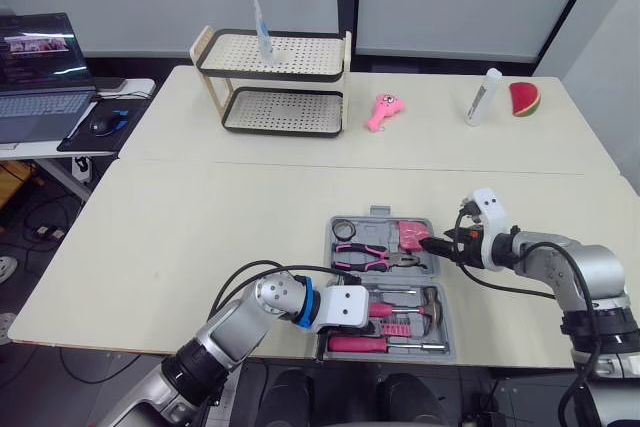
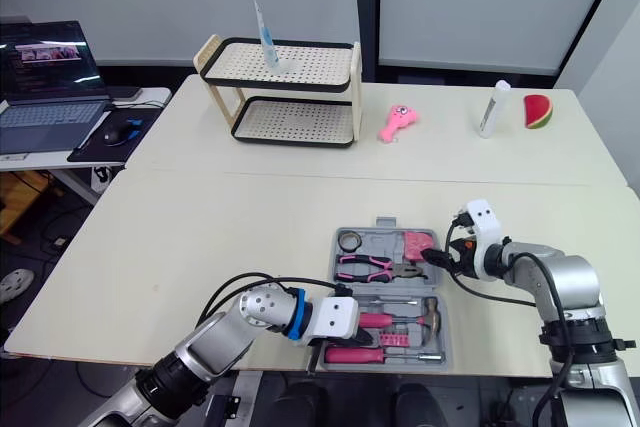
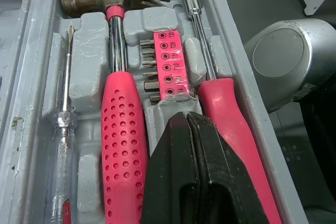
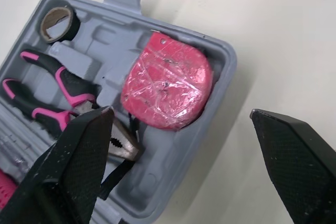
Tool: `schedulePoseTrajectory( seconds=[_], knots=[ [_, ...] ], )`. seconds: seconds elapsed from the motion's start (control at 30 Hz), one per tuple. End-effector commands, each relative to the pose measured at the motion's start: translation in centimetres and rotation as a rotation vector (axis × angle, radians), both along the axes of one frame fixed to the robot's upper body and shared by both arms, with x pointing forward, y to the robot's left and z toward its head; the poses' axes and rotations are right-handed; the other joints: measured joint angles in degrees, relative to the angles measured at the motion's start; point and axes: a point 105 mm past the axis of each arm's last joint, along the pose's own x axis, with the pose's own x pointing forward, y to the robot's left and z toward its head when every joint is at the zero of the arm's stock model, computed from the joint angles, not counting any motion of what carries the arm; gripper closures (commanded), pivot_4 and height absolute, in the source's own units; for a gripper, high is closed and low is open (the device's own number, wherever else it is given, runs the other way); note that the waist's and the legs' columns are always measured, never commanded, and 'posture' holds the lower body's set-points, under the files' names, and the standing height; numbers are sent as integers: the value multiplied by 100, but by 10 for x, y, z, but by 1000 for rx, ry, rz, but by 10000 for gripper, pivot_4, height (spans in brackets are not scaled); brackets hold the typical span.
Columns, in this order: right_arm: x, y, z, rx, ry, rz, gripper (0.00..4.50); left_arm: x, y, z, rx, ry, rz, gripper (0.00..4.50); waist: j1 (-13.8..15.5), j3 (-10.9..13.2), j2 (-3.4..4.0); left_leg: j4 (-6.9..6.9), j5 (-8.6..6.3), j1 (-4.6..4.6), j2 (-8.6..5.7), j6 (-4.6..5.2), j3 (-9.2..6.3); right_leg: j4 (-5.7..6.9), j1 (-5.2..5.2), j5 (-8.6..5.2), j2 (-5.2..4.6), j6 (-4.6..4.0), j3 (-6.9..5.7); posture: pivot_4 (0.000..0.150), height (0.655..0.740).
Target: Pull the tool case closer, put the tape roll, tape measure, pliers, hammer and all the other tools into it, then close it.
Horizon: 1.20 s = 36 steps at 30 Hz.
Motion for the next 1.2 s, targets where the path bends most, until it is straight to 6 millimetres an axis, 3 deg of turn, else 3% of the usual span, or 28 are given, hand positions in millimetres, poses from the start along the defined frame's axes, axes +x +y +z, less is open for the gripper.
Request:
schedulePoseTrajectory(
  seconds=[0.03,0.27,0.4,0.7,0.93,1.2],
  knots=[
    [7,1,6,0,-66,-24,287,-7,15,-23,103,60,17,45000,-1,0,1,0,0,0,0,0,1,0,0,0,0,0,0,1500,7400],
    [11,14,-12,81,-2,-71,287,-7,15,-25,112,63,12,45000,-9,-5,7,-2,0,0,-1,0,2,1,-2,0,1,0,-1,1500,7400],
    [13,23,-7,191,31,-61,287,-8,16,-26,121,71,5,45000,-16,-9,9,-2,0,4,0,0,4,1,-1,0,2,0,-2,1500,7400],
    [9,44,-12,242,27,25,287,-9,21,-33,150,83,-8,45000,-27,-13,16,-5,-1,4,3,1,2,1,-3,0,4,0,1,1500,7400],
    [10,60,1,357,-2,96,287,-17,28,-38,181,99,-36,45000,-46,-19,23,-12,-1,9,6,1,5,1,-6,0,8,0,0,1500,7400],
    [12,57,11,361,-52,141,287,-22,35,-43,203,105,-51,45000,-48,-21,24,-15,-1,11,7,2,5,0,-6,0,10,0,1,1500,7400]
  ],
)
